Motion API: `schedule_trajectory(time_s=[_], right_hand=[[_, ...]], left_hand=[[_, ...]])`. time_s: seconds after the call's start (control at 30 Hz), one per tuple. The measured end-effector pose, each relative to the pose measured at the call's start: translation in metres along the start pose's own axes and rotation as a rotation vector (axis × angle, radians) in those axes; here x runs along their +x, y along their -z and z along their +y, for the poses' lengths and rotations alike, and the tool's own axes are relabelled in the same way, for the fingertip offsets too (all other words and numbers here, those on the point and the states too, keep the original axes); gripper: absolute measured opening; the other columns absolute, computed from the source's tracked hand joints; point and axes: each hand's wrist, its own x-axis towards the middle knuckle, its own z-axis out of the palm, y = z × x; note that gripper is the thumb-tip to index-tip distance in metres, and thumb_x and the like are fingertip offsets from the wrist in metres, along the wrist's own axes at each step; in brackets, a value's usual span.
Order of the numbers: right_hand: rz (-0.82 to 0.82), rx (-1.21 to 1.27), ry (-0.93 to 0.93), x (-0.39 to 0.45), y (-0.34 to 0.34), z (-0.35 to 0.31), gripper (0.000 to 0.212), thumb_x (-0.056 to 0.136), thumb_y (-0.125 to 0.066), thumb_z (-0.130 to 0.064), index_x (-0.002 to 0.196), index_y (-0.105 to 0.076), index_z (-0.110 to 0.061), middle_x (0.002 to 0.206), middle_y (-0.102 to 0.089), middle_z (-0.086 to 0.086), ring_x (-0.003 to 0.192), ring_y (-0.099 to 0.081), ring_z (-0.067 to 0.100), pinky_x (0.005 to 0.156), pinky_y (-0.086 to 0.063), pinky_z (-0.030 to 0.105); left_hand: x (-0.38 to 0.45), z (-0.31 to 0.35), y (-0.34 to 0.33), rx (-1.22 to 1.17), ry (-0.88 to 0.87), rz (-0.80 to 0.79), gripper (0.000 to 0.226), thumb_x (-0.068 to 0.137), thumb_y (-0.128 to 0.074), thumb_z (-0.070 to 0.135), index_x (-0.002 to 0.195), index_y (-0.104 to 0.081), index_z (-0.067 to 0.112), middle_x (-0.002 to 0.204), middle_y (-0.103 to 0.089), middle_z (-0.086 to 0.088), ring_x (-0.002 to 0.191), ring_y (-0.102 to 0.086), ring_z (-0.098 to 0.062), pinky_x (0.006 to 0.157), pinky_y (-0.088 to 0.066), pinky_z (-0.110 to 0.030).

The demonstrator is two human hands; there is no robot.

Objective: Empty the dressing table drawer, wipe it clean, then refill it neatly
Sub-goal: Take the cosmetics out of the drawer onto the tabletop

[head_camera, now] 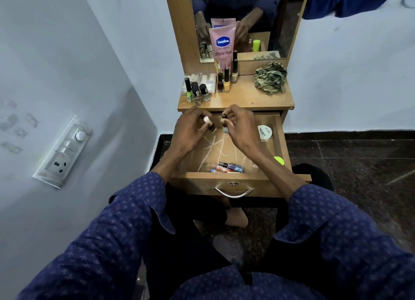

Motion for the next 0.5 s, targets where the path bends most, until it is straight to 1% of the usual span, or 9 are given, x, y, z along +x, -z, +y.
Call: schedule_trajectory(time_s=[0.07,0.13,0.2,0.23,0.3,0.37,0.43,0.5], right_hand=[[0.055,0.041,0.003,0.021,0.007,-0.011,0.014,0.090,-0.079,-0.009,0.101,-0.073,-0.015,0.090,-0.072,-0.006,0.079,-0.067,0.006,0.073,-0.060,0.025],[0.100,0.068,-0.010,0.044,0.011,-0.017,0.014,0.088,-0.081,-0.010,0.099,-0.075,-0.016,0.089,-0.073,-0.008,0.078,-0.068,0.004,0.073,-0.060,0.023],[0.119,0.089,-0.038,0.067,0.013,-0.020,0.014,0.086,-0.082,-0.011,0.097,-0.077,-0.017,0.087,-0.074,-0.009,0.076,-0.069,0.001,0.074,-0.061,0.026],[0.124,0.101,-0.047,0.076,0.013,-0.021,0.015,0.085,-0.083,-0.010,0.096,-0.077,-0.018,0.086,-0.074,-0.010,0.075,-0.069,0.001,0.075,-0.062,0.029],[0.121,0.115,-0.054,0.092,0.013,-0.022,0.015,0.083,-0.082,-0.008,0.094,-0.078,-0.017,0.084,-0.075,-0.010,0.075,-0.069,0.001,0.077,-0.062,0.032],[0.101,0.106,-0.061,0.103,0.010,-0.021,0.015,0.083,-0.080,-0.006,0.093,-0.079,-0.016,0.083,-0.074,-0.010,0.076,-0.069,0.002,0.078,-0.062,0.033],[0.074,0.091,-0.071,0.110,0.007,-0.019,0.015,0.082,-0.079,-0.004,0.092,-0.079,-0.016,0.082,-0.073,-0.010,0.075,-0.067,0.002,0.079,-0.061,0.034],[0.047,0.073,-0.085,0.116,0.003,-0.017,0.017,0.082,-0.079,-0.003,0.093,-0.080,-0.015,0.082,-0.072,-0.010,0.076,-0.068,0.005,0.079,-0.061,0.035]], left_hand=[[0.013,0.008,0.006,0.002,-0.015,0.065,0.019,0.094,-0.075,0.027,0.111,-0.069,0.022,0.110,-0.067,0.007,0.090,-0.062,-0.009,0.074,-0.049,-0.024],[0.026,0.015,0.011,0.019,-0.030,0.099,0.019,0.094,-0.074,0.027,0.111,-0.067,0.023,0.108,-0.067,0.008,0.087,-0.060,-0.006,0.073,-0.049,-0.023],[0.040,0.020,0.016,0.034,-0.051,0.126,0.018,0.093,-0.073,0.028,0.109,-0.067,0.023,0.104,-0.067,0.009,0.085,-0.060,-0.004,0.072,-0.047,-0.023],[0.046,0.022,0.017,0.047,-0.050,0.137,0.017,0.093,-0.073,0.029,0.108,-0.067,0.024,0.103,-0.068,0.009,0.086,-0.061,-0.006,0.072,-0.047,-0.025],[0.058,0.024,0.019,0.089,-0.021,0.158,0.016,0.093,-0.072,0.032,0.107,-0.069,0.025,0.103,-0.070,0.009,0.091,-0.062,-0.010,0.071,-0.044,-0.029],[0.068,0.024,0.018,0.135,0.008,0.171,0.015,0.093,-0.072,0.031,0.106,-0.071,0.025,0.103,-0.072,0.008,0.094,-0.064,-0.013,0.071,-0.041,-0.030],[0.074,0.025,0.016,0.168,0.023,0.184,0.015,0.092,-0.073,0.028,0.106,-0.073,0.023,0.104,-0.074,0.006,0.095,-0.066,-0.017,0.072,-0.045,-0.031],[0.080,0.026,0.016,0.189,0.025,0.196,0.015,0.092,-0.073,0.025,0.106,-0.074,0.020,0.105,-0.075,0.003,0.094,-0.068,-0.020,0.076,-0.049,-0.033]])
